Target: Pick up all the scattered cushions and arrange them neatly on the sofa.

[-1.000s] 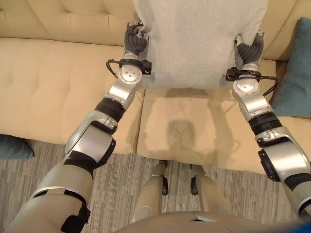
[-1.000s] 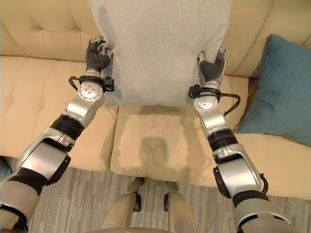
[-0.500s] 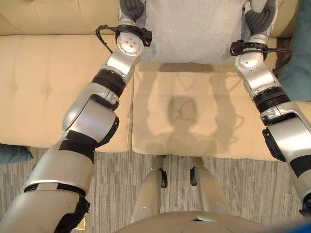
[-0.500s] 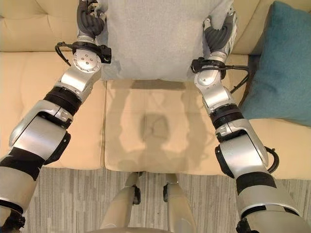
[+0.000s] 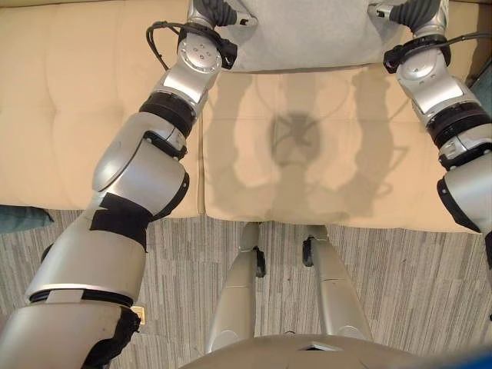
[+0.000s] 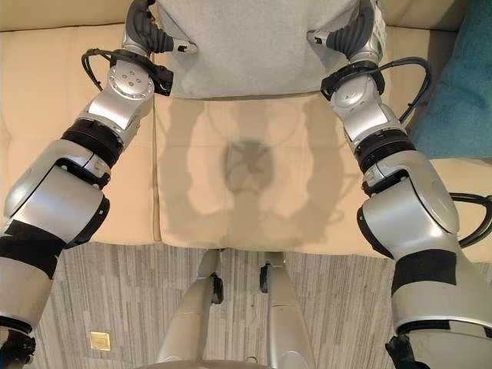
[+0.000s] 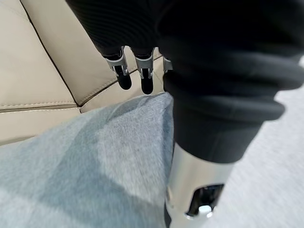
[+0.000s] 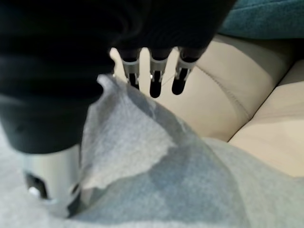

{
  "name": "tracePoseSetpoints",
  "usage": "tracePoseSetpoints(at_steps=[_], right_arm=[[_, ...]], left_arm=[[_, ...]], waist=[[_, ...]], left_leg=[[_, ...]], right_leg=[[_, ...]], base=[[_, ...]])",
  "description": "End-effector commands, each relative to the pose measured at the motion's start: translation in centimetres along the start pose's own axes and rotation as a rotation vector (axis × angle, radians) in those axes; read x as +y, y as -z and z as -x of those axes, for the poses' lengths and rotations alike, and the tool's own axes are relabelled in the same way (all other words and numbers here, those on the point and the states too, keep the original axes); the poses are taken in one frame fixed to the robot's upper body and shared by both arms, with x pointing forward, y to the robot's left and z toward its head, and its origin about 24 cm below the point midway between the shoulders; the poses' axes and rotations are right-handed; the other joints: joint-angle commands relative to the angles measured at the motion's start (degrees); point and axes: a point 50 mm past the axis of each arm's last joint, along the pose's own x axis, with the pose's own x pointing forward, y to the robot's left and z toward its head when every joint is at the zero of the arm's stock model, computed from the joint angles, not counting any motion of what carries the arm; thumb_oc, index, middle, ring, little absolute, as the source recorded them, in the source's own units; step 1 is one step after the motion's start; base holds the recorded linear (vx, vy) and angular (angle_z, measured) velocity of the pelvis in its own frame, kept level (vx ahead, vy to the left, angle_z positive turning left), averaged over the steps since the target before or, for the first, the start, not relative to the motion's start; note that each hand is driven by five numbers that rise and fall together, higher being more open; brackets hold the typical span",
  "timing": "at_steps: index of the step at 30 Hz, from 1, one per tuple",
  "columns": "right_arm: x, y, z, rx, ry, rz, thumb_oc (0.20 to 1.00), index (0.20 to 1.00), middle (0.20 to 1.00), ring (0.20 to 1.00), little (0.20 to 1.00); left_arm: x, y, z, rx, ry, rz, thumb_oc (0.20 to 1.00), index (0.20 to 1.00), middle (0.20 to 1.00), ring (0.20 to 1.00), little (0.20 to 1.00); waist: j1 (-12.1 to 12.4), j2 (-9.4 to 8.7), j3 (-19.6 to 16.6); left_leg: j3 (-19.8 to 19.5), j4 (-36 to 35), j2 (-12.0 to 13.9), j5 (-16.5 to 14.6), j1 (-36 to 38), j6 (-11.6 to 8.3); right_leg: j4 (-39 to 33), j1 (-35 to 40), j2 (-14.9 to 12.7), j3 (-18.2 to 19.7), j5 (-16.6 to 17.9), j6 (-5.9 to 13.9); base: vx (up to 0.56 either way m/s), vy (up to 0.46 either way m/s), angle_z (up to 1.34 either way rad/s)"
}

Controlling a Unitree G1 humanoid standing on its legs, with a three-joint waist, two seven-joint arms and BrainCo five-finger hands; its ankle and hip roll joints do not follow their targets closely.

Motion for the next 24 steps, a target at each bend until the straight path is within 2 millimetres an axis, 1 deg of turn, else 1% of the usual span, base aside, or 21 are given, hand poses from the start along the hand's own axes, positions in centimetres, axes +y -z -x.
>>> tracePoseSetpoints(at_steps=[1, 2, 3, 4, 5, 6, 7, 8, 9, 10, 11, 12, 13, 14, 15, 16, 17, 18, 19, 20, 24], right_arm=[[0.6, -1.6, 0.1, -0.069, -0.011, -0.082, 1.000, 1.000, 1.000, 1.000, 1.000], [-0.8, 0.8, 0.7, -0.045, 0.016, -0.084, 1.000, 1.000, 1.000, 1.000, 1.000], [-1.9, 2.9, 1.5, -0.010, 0.042, -0.074, 1.000, 1.000, 1.000, 1.000, 1.000], [-3.4, 7.3, 3.9, 0.064, 0.054, -0.025, 1.000, 1.000, 1.000, 1.000, 1.000], [-3.7, 8.9, 5.1, 0.095, 0.052, -0.011, 1.000, 1.000, 1.000, 1.000, 1.000], [-3.9, 13.7, 9.5, 0.217, 0.015, 0.043, 1.000, 1.000, 1.000, 1.000, 1.000], [-3.8, 16.0, 12.7, 0.288, -0.001, 0.041, 1.000, 1.000, 1.000, 1.000, 1.000], [-3.8, 17.1, 14.5, 0.327, -0.012, 0.038, 1.000, 1.000, 1.000, 1.000, 1.000], [-3.5, 18.5, 17.6, 0.378, -0.067, 0.046, 1.000, 1.000, 1.000, 1.000, 1.000], [-3.7, 19.7, 20.3, 0.426, -0.119, 0.078, 1.000, 1.000, 1.000, 1.000, 1.000], [-3.7, 20.7, 23.3, 0.480, -0.186, 0.090, 1.000, 1.000, 1.000, 1.000, 1.000], [-3.5, 21.1, 24.6, 0.512, -0.220, 0.090, 1.000, 1.000, 1.000, 1.000, 1.000], [-3.1, 21.8, 27.2, 0.574, -0.281, 0.079, 1.000, 1.000, 1.000, 1.000, 1.000], [-3.1, 21.8, 27.4, 0.576, -0.283, 0.079, 1.000, 1.000, 1.000, 1.000, 1.000], [-2.8, 22.2, 29.0, 0.617, -0.326, 0.083, 1.000, 1.000, 1.000, 1.000, 1.000], [-2.1, 22.6, 30.9, 0.660, -0.393, 0.075, 1.000, 1.000, 1.000, 1.000, 1.000], [-1.0, 23.3, 34.0, 0.744, -0.499, 0.080, 1.000, 1.000, 1.000, 1.000, 1.000], [-1.0, 23.3, 33.9, 0.743, -0.499, 0.080, 1.000, 1.000, 1.000, 1.000, 1.000], [-0.7, 23.6, 35.0, 0.779, -0.533, 0.085, 1.000, 1.000, 1.000, 1.000, 1.000], [0.1, 24.0, 37.0, 0.835, -0.606, 0.097, 1.000, 1.000, 1.000, 1.000, 1.000], [1.2, 24.8, 40.7, 0.959, -0.734, 0.146, 1.000, 1.000, 1.000, 1.000, 1.000]], left_arm=[[3.6, -1.8, -0.9, -0.097, -0.084, -0.019, 1.000, 1.000, 1.000, 1.000, 1.000], [6.3, 1.5, 0.1, -0.028, -0.153, -0.013, 1.000, 1.000, 1.000, 1.000, 1.000], [7.5, 3.4, 1.0, 0.004, -0.189, 0.003, 1.000, 1.000, 1.000, 1.000, 1.000], [8.9, 6.2, 3.0, 0.030, -0.233, 0.041, 1.000, 1.000, 1.000, 1.000, 1.000], [8.9, 7.4, 4.0, 0.046, -0.243, 0.072, 1.000, 1.000, 1.000, 1.000, 1.000], [8.2, 11.1, 7.4, 0.110, -0.238, 0.150, 1.000, 1.000, 1.000, 1.000, 1.000], [7.6, 13.6, 10.3, 0.169, -0.243, 0.176, 1.000, 1.000, 1.000, 1.000, 1.000], [7.0, 14.7, 12.1, 0.199, -0.235, 0.190, 1.000, 1.000, 1.000, 1.000, 1.000], [6.0, 16.7, 15.5, 0.266, -0.205, 0.191, 1.000, 1.000, 1.000, 1.000, 1.000], [5.8, 18.5, 19.0, 0.337, -0.188, 0.190, 1.000, 1.000, 1.000, 1.000, 1.000], [5.8, 20.2, 22.7, 0.434, -0.170, 0.196, 1.000, 1.000, 1.000, 1.000, 1.000], [5.8, 20.9, 24.4, 0.479, -0.150, 0.186, 1.000, 1.000, 1.000, 1.000, 1.000], [5.7, 22.4, 27.9, 0.587, -0.103, 0.152, 1.000, 1.000, 1.000, 1.000, 1.000], [5.7, 22.4, 28.0, 0.590, -0.102, 0.151, 1.000, 1.000, 1.000, 1.000, 1.000], [5.4, 23.2, 30.2, 0.663, -0.081, 0.149, 1.000, 1.000, 1.000, 1.000, 1.000], [5.1, 24.4, 33.2, 0.771, -0.029, 0.117, 1.000, 1.000, 1.000, 1.000, 1.000], [4.4, 25.9, 37.9, 0.951, 0.040, 0.086, 1.000, 1.000, 1.000, 1.000, 1.000], [4.4, 25.9, 37.9, 0.951, 0.040, 0.085, 1.000, 1.000, 1.000, 1.000, 1.000], [4.2, 26.4, 39.5, 1.016, 0.060, 0.075, 1.000, 1.000, 1.000, 1.000, 1.000], [3.7, 27.1, 42.2, 1.129, 0.092, 0.064, 1.000, 1.000, 1.000, 1.000, 1.000], [2.9, 28.1, 46.5, 1.328, 0.161, -0.009, 1.000, 1.000, 1.000, 1.000, 1.000]], waist=[[0.8, -2.23, -1.0], [0.8, -2.52, -1.2], [0.8, -2.75, -1.4], [0.6, -3.25, -1.6], [0.6, -3.38, -1.6], [0.5, -4.15, -1.8], [0.5, -4.84, -2.2], [0.6, -5.15, -2.5], [0.7, -5.70, -3.0], [1.1, -6.04, -3.7], [1.7, -6.41, -4.1], [1.9, -6.48, -4.3], [2.4, -6.66, -4.8], [2.4, -6.68, -4.6], [2.7, -6.65, -4.7], [3.0, -6.63, -5.0], [3.7, -6.80, -5.5], [3.7, -6.80, -5.4], [4.0, -6.81, -5.6], [4.5, -6.98, -5.7], [5.5, -7.32, -6.0]], left_leg=[[1.2, 0.2, -1.4, -5.3, 3.4, -4.22], [1.1, 0.2, -1.3, -5.7, 5.1, -4.37], [0.9, 0.2, -1.2, -6.1, 6.6, -4.43], [0.6, 0.2, -1.0, -7.0, 9.5, -4.54], [0.6, 0.2, -1.0, -7.3, 10.7, -4.53], [0.4, 0.2, -0.8, -8.4, 14.6, -4.51], [0.4, 0.2, -0.9, -9.3, 17.4, -4.34], [0.4, 0.2, -0.9, -9.3, 18.6, -4.24], [0.4, 0.2, -0.6, -10.1, 21.6, -4.04], [0.6, 0.2, -0.3, -10.5, 23.6, -3.88], [0.7, 0.2, -0.2, -10.9, 26.5, -3.57], [0.7, 0.2, -0.1, -11.1, 27.8, -3.44], [0.8, 0.2, 0.2, -11.4, 30.2, -3.27], [0.8, 0.2, 0.2, -11.4, 30.5, -3.27], [0.7, 0.2, 0.3, -11.6, 31.9, -3.19], [0.9, 0.2, 0.5, -11.8, 33.9, -2.96], [0.7, 0.2, 0.7, -12.1, 36.5, -2.74], [0.7, 0.2, 0.7, -12.2, 36.7, -2.75], [0.6, 0.2, 0.7, -12.2, 37.4, -2.74], [0.2, 0.2, 0.8, -12.5, 38.9, -2.67], [-1.0, 0.2, 1.0, -13.0, 41.1, -2.76]], right_leg=[[-5.8, 4.7, -1.3, 1.0, 0.6, 8.65], [-5.8, 6.7, -1.4, 0.5, 0.2, 8.65], [-5.8, 8.4, -1.5, 0.1, -0.2, 8.58], [-5.8, 11.5, -1.6, -0.6, -0.9, 8.45], [-5.8, 12.8, -1.7, -0.9, -1.1, 8.36], [-5.8, 17.3, -1.8, -1.7, -2.2, 8.05], [-5.8, 20.2, -1.8, -2.0, -2.9, 7.81], [-5.8, 21.6, -2.0, -2.2, -3.2, 7.69], [-5.8, 24.9, -2.0, -2.5, -4.0, 7.47], [-5.8, 27.3, -2.0, -3.1, -4.7, 7.34], [-5.8, 30.3, -1.8, -3.4, -5.6, 7.19], [-5.8, 31.8, -1.8, -3.6, -6.0, 7.10], [-5.8, 34.3, -1.8, -4.2, -6.6, 6.93], [-5.8, 34.6, -1.8, -4.3, -6.7, 6.93], [-5.8, 36.1, -1.7, -4.6, -7.0, 6.85], [-5.8, 38.2, -1.6, -5.1, -7.5, 6.62], [-5.8, 41.2, -1.4, -5.8, -8.3, 6.35], [-5.8, 41.4, -1.4, -5.8, -8.3, 6.35], [-5.8, 42.2, -1.3, -6.0, -8.5, 6.29], [-5.8, 44.1, -1.0, -6.4, -9.1, 6.08], [-5.8, 46.7, -0.5, -7.1, -9.9, 5.66]], base=[[-0.02, -0.060, -0.05], [-0.02, -0.056, -0.04], [-0.01, -0.093, 0.05], [0.01, -0.079, 0.25], [0.03, -0.114, 0.41], [0.07, -0.108, 0.31], [0.06, -0.113, 0.22], [0.10, -0.079, 0.19], [0.10, -0.062, 0.25], [0.15, -0.082, 0.23], [0.11, -0.062, 0.15], [0.12, -0.069, 0.17], [0.07, -0.037, 0.13], [0.05, -0.047, 0.10], [0.03, -0.021, 0.14], [0.05, -0.038, 0.21], [0.05, -0.022, 0.20], [0.02, -0.020, 0.29], [0.01, -0.022, 0.22], [0.02, -0.031, 0.22], [0.01, -0.047, 0.14]])
